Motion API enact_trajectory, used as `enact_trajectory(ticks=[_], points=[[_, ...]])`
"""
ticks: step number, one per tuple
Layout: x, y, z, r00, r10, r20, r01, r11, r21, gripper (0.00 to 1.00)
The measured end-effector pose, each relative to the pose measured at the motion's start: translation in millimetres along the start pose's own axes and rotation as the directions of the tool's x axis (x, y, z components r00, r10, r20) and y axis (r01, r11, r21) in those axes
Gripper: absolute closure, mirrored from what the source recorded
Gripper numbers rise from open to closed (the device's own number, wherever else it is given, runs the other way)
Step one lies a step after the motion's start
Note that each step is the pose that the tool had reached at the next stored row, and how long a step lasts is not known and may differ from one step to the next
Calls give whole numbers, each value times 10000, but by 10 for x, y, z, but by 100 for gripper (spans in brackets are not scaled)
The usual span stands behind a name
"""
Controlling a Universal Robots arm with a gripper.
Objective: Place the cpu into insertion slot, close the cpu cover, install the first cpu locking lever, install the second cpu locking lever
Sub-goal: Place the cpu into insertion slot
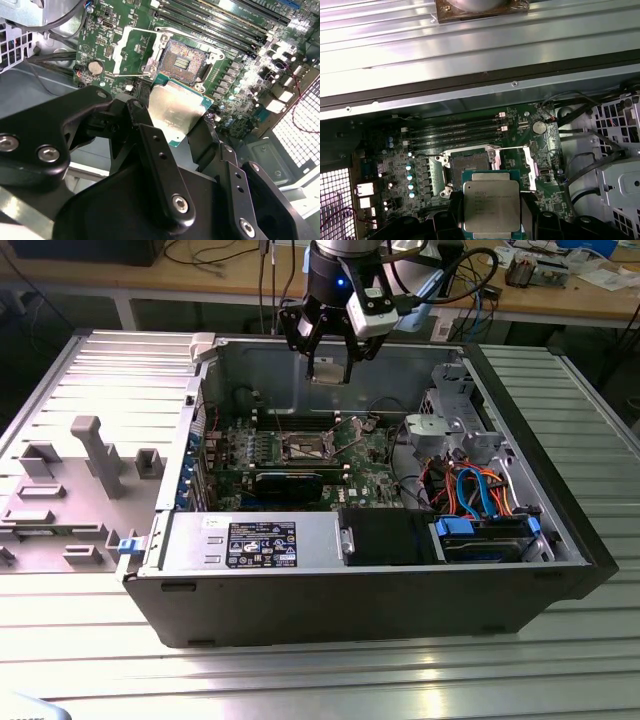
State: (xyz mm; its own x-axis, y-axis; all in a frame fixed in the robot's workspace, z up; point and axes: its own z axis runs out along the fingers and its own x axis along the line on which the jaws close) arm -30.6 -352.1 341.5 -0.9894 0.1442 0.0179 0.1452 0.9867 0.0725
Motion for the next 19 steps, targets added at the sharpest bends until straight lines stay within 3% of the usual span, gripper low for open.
enact_trajectory(ticks=[19], points=[[0, 0, 0, 9999, 128, 9, -128, 9999, -1, 45]])
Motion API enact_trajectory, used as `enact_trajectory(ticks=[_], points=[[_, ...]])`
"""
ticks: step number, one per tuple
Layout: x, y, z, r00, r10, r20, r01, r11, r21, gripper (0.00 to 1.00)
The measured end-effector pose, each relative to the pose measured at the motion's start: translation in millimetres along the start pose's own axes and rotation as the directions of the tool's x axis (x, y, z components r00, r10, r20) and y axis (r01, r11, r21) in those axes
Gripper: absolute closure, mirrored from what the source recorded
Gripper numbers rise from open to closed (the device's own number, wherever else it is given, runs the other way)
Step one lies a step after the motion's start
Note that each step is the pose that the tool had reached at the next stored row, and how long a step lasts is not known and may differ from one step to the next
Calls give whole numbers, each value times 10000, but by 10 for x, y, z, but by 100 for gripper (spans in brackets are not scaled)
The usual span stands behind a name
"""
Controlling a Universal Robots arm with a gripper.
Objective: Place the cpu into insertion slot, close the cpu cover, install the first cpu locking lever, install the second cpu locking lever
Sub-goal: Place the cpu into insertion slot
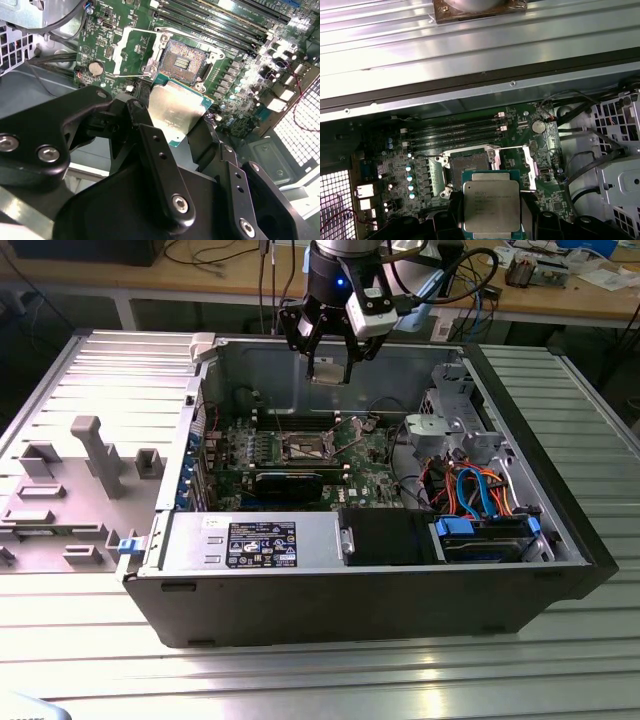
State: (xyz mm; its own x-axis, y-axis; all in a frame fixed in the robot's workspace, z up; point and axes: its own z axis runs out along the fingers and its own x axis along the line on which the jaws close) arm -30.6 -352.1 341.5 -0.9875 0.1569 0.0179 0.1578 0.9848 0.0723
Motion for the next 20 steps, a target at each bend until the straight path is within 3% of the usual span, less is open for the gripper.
enact_trajectory(ticks=[20], points=[[0, 0, 0, 9999, 154, 11, -154, 9999, -2, 45]])
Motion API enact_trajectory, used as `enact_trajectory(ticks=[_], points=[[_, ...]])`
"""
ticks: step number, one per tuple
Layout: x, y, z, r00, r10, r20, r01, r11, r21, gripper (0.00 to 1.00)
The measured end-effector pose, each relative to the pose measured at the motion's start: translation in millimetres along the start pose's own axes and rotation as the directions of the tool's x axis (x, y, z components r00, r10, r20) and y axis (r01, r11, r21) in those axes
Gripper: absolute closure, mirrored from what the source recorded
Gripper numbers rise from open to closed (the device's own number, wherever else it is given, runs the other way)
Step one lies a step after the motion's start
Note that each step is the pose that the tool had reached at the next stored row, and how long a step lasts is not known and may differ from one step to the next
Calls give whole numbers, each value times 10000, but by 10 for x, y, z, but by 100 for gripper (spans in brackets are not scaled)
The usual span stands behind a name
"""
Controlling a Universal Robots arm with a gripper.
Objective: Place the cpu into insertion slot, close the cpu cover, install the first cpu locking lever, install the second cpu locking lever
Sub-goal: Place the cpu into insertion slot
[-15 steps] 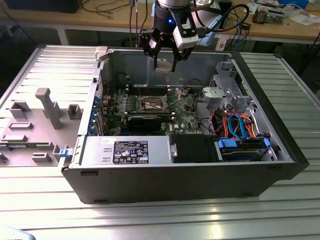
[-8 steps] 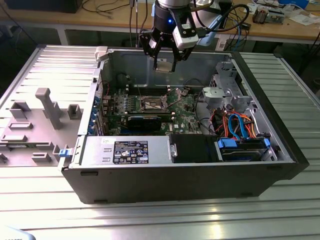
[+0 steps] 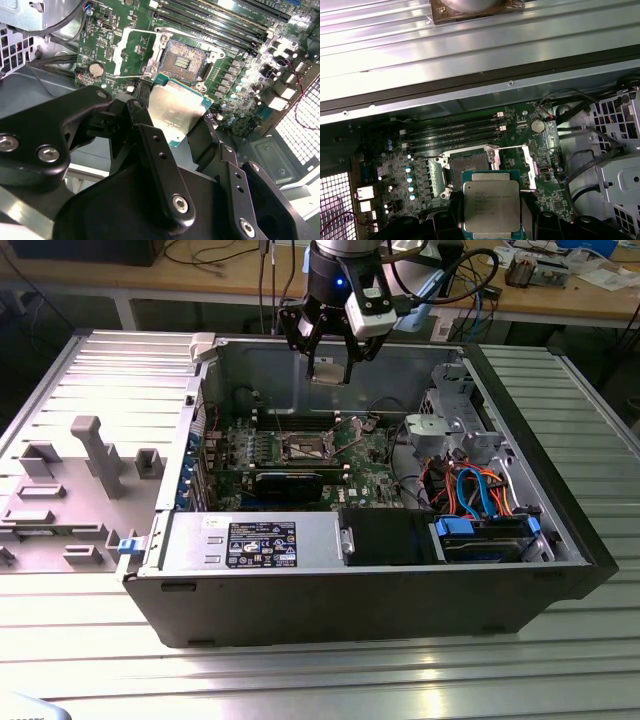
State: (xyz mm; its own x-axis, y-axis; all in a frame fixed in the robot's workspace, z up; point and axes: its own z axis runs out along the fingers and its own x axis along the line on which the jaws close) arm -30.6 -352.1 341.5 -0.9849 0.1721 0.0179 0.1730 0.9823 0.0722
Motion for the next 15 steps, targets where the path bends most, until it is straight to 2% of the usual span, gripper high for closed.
enact_trajectory(ticks=[15], points=[[0, 0, 0, 9999, 112, 8, -112, 9999, -2, 45]])
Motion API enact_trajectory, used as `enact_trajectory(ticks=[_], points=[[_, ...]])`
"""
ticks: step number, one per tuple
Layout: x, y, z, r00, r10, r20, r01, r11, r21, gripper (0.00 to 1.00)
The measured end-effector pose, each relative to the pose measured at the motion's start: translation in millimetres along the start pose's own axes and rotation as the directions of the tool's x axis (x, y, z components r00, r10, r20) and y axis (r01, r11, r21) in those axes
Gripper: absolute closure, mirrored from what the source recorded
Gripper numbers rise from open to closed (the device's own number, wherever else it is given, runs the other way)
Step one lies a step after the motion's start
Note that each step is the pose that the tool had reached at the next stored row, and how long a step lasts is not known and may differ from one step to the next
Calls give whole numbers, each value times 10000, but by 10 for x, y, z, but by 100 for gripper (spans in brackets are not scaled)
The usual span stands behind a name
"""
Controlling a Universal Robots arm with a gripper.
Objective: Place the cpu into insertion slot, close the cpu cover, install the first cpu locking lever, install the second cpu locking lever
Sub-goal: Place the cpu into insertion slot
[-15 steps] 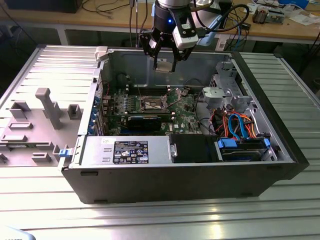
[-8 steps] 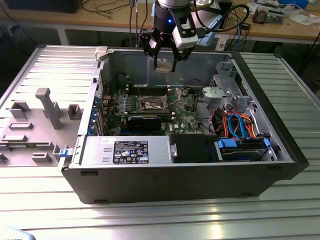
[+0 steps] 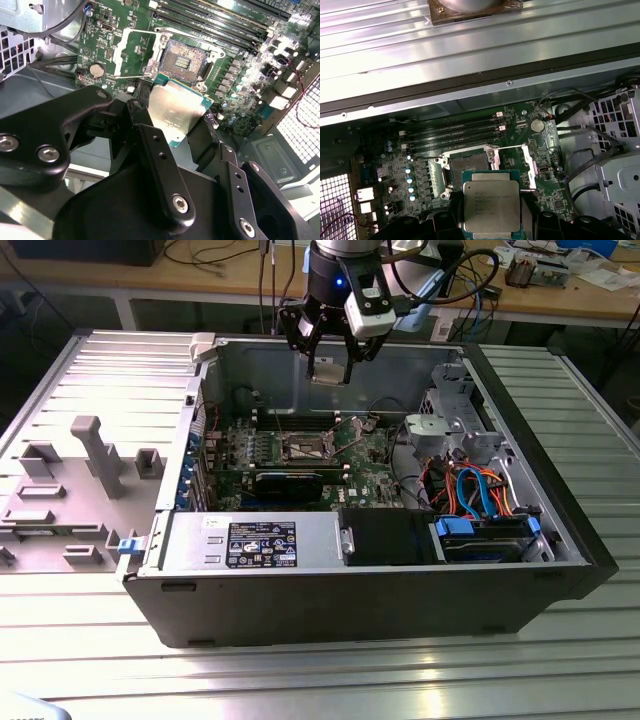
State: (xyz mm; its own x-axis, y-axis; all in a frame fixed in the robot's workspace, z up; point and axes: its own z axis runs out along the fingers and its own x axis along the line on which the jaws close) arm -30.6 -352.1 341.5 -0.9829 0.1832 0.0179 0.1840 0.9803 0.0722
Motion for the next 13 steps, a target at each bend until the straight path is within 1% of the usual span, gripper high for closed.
enact_trajectory(ticks=[13], points=[[0, 0, 0, 10000, 87, 7, -87, 10000, -2, 45]])
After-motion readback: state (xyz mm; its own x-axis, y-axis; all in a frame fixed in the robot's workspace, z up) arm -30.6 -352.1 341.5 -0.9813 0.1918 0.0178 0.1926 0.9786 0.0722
